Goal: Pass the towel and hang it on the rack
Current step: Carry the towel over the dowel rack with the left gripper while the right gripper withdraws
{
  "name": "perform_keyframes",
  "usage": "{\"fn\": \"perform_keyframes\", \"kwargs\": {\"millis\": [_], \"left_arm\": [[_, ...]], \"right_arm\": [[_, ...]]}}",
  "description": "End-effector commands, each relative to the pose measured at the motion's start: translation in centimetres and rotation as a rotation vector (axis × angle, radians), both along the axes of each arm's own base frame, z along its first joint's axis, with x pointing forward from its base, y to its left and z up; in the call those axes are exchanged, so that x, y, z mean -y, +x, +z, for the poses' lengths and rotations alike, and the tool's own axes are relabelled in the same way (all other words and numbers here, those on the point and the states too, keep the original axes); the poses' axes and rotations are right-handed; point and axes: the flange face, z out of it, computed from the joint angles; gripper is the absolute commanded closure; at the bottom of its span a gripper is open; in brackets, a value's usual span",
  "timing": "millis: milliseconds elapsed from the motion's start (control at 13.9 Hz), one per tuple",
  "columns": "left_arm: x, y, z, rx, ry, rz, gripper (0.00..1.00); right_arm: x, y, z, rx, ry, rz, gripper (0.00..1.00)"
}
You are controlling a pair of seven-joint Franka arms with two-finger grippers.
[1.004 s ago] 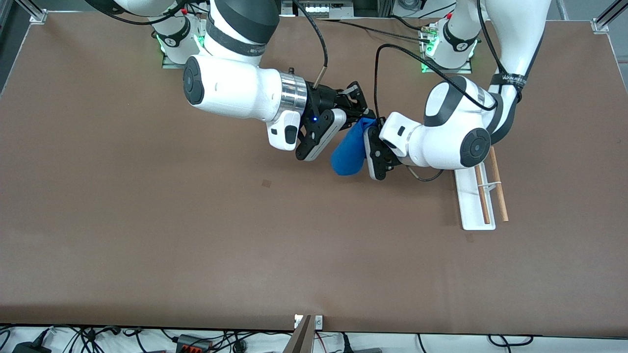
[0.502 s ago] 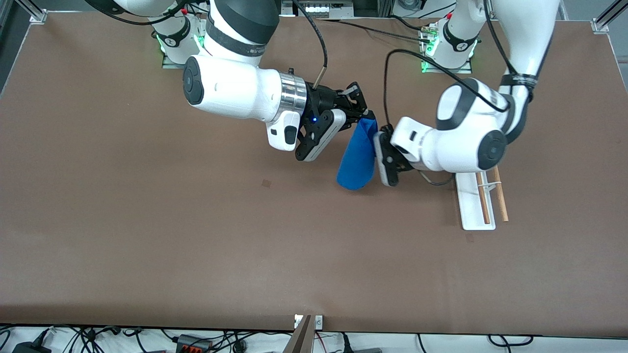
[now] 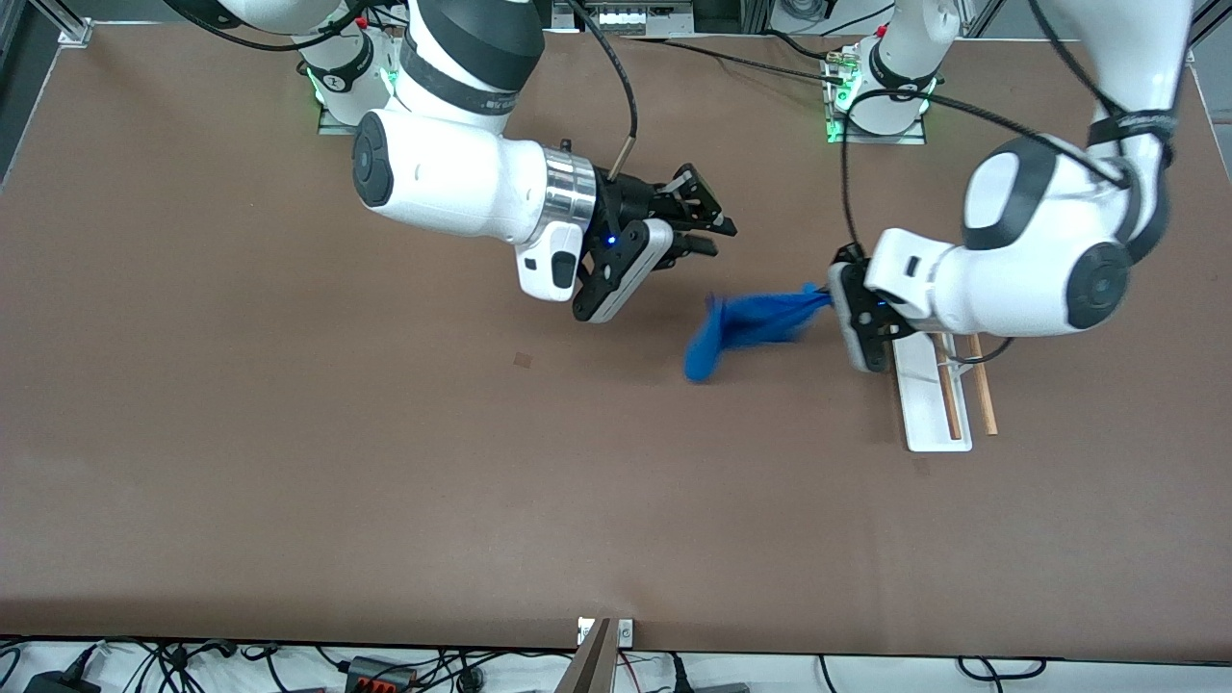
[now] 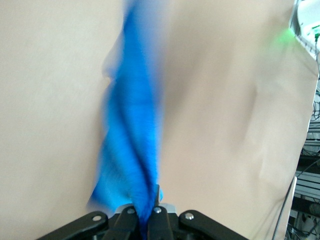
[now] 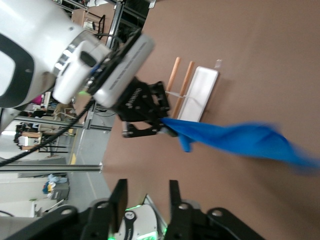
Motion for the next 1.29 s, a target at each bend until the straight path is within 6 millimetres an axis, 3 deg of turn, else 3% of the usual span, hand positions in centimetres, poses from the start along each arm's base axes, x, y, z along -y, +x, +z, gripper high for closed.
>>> {"fn": "perform_keyframes", "kwargs": {"millis": [0,143,359,574,789,932,1076,1219], "left_arm": [[-1.4,-0.4,1.1,-0.012,0.047,0.013,0.99],[-3.1,-0.4,2.2,-0.019,0.088,0.022,0.99],[-6.1,-0.2,3.6,-0.038,0.167,0.063,0.99],[-11.7,0.3,3.3,-0.069,0.183,0.146,0.99],[-16.1,1.1,0.6,-0.111,0.179,0.223,0.99],[-18.7,1.2,-0.2,-0.136,0.217,0.295,0.99],[-20.9,1.3,-1.4,-0.152,0.27,0.322,0.99],[-23.7,1.4,-2.7,-0.169,0.259,0.343,0.99]], "right_arm": [[2.3,1.5,-1.3,0.022,-0.062,-0.005,0.0],[4.4,2.7,-3.2,0.029,-0.148,-0.006,0.0],[9.1,5.1,-6.2,-0.006,-0.315,0.001,0.0],[15.0,6.7,-8.4,-0.064,-0.55,-0.011,0.0],[20.0,7.8,-7.6,-0.044,-0.762,-0.088,0.0],[21.8,7.6,-6.6,-0.005,-0.893,-0.092,0.0],[23.3,7.6,-5.3,0.011,-0.956,-0.124,0.0],[26.9,8.5,-3.9,0.016,-0.966,-0.171,0.0]]}}
